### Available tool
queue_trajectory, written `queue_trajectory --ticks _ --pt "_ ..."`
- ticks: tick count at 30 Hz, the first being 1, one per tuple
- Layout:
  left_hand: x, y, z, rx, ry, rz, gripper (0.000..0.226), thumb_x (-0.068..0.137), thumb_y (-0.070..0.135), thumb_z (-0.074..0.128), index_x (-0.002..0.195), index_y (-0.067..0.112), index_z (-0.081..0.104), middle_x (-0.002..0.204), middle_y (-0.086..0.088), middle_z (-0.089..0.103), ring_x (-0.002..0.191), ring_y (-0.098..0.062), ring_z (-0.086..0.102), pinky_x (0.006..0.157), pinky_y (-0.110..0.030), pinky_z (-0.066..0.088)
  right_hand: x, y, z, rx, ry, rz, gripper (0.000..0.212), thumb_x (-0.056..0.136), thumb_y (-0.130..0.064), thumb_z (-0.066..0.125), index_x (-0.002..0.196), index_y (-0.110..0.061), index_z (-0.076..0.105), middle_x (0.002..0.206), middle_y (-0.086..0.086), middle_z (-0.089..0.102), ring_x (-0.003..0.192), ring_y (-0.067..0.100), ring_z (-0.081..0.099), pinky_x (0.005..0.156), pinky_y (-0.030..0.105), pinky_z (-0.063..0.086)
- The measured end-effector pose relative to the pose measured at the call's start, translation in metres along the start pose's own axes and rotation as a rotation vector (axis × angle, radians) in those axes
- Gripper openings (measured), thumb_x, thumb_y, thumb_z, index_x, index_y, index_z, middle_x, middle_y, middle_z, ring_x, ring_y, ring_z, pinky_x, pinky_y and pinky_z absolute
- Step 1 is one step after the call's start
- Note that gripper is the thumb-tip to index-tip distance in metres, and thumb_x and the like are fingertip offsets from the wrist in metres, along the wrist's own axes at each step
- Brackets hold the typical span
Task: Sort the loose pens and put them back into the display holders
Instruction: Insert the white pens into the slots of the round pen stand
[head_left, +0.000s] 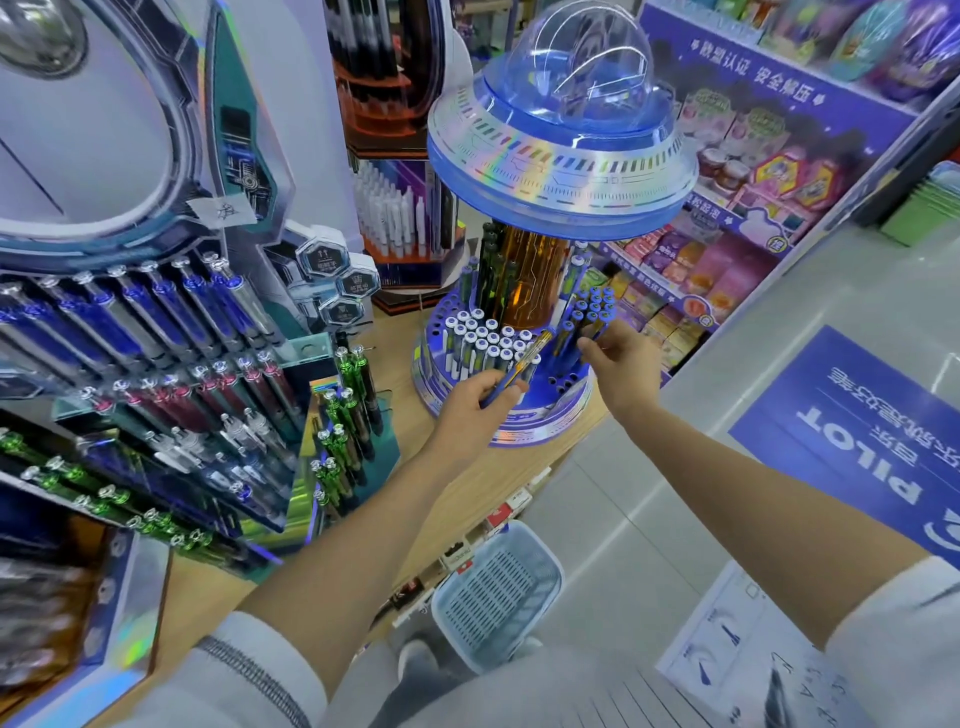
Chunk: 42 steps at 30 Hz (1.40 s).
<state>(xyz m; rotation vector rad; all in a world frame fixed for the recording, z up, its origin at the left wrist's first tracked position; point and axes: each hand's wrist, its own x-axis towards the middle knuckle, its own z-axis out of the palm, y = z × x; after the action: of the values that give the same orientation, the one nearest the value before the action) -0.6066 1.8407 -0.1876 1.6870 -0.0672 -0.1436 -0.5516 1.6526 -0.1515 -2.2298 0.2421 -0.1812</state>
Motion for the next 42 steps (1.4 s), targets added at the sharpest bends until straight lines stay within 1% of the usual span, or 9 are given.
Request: queue_trajectory --ticks 8,12,18,22,25,28,32,35,42 --pt "-0.003 0.002 0.000 0.027 0.016 -0.008 0.018 0.098 0.024 0.052 0.105 0.016 0.066 0.054 0.011 0.038 0.052 -0.009 0.033 0.051 -0.026 0.028 -0.012 0.001 0.006 0.086 -0.052 0.058 0.030 0.086 -0.007 0.070 0.100 -0.019 0.046 0.101 0.001 0.058 0.080 0.018 0.065 0.069 0.030 0.053" --pt "-0.003 0.002 0.004 0.016 0.000 0.007 0.018 0.099 0.023 0.051 0.105 0.016 0.066 0.059 0.005 0.035 0.054 -0.014 0.032 0.052 -0.031 0.027 -0.022 -0.001 -0.002 0.131 -0.003 -0.012 0.012 0.090 -0.010 0.062 0.094 -0.014 0.052 0.084 -0.002 0.057 0.073 0.011 0.055 0.064 0.021 0.043" --pt "-0.002 0.012 0.023 0.043 -0.067 0.011 0.015 0.097 0.020 0.054 0.095 0.009 0.064 0.058 0.004 0.038 0.054 -0.012 0.034 0.056 -0.033 0.028 -0.038 -0.008 -0.018 0.283 -0.360 -0.122 0.021 0.092 -0.024 0.064 0.095 -0.003 0.069 0.080 0.005 0.066 0.070 0.004 0.060 0.067 0.012 0.047" --pt "-0.003 0.021 0.028 0.166 -0.008 0.035 0.009 0.093 0.018 0.060 0.101 0.021 0.063 0.080 0.005 0.054 0.070 -0.009 0.049 0.068 -0.032 0.043 -0.033 -0.007 -0.023 0.411 -0.261 -0.054 0.013 0.093 -0.015 0.062 0.092 -0.002 0.063 0.073 0.001 0.071 0.068 0.008 0.067 0.064 0.014 0.049" --pt "-0.008 0.021 0.021 0.449 0.270 0.217 0.025 0.085 0.018 0.068 0.109 0.019 0.062 0.105 0.002 0.051 0.091 -0.010 0.050 0.085 -0.032 0.047 -0.023 -0.004 -0.030 0.378 -0.058 -0.046 0.010 0.095 -0.017 0.059 0.085 -0.015 0.057 0.075 0.001 0.071 0.067 0.008 0.068 0.062 0.016 0.047" --pt "-0.012 0.021 0.011 0.670 0.466 0.384 0.041 0.077 0.024 0.072 0.116 0.021 0.059 0.116 -0.002 0.048 0.107 -0.018 0.047 0.092 -0.040 0.043 -0.018 -0.002 -0.030 0.278 0.047 -0.055 0.021 0.094 -0.020 0.060 0.079 -0.025 0.046 0.081 0.006 0.070 0.071 0.013 0.068 0.063 0.023 0.048" --pt "-0.005 0.011 0.001 0.916 0.261 0.366 0.078 0.083 0.038 0.066 0.150 0.027 0.028 0.159 -0.005 0.015 0.148 -0.029 0.007 0.119 -0.048 0.007 -0.013 0.002 -0.018 0.025 -0.009 -0.060 0.020 0.094 -0.025 0.060 0.078 -0.019 0.053 0.083 0.001 0.069 0.070 0.013 0.062 0.063 0.027 0.043" --pt "-0.002 0.005 -0.001 0.976 0.133 0.291 0.084 0.087 0.041 0.063 0.154 0.029 0.012 0.162 -0.002 -0.003 0.148 -0.023 -0.012 0.118 -0.046 -0.006 -0.012 0.002 -0.009 -0.072 -0.005 -0.061 0.019 0.094 -0.026 0.061 0.095 -0.007 0.061 0.085 -0.005 0.065 0.073 0.015 0.060 0.067 0.028 0.043" --pt "0.000 0.005 -0.006 0.980 0.105 0.278 0.084 0.088 0.033 0.063 0.154 0.031 0.010 0.162 -0.002 -0.001 0.148 -0.021 -0.014 0.118 -0.042 -0.007 -0.012 -0.007 -0.003 -0.151 0.049 -0.135 0.013 0.094 -0.025 0.061 0.097 -0.013 0.064 0.083 -0.006 0.062 0.072 0.015 0.059 0.066 0.029 0.045"
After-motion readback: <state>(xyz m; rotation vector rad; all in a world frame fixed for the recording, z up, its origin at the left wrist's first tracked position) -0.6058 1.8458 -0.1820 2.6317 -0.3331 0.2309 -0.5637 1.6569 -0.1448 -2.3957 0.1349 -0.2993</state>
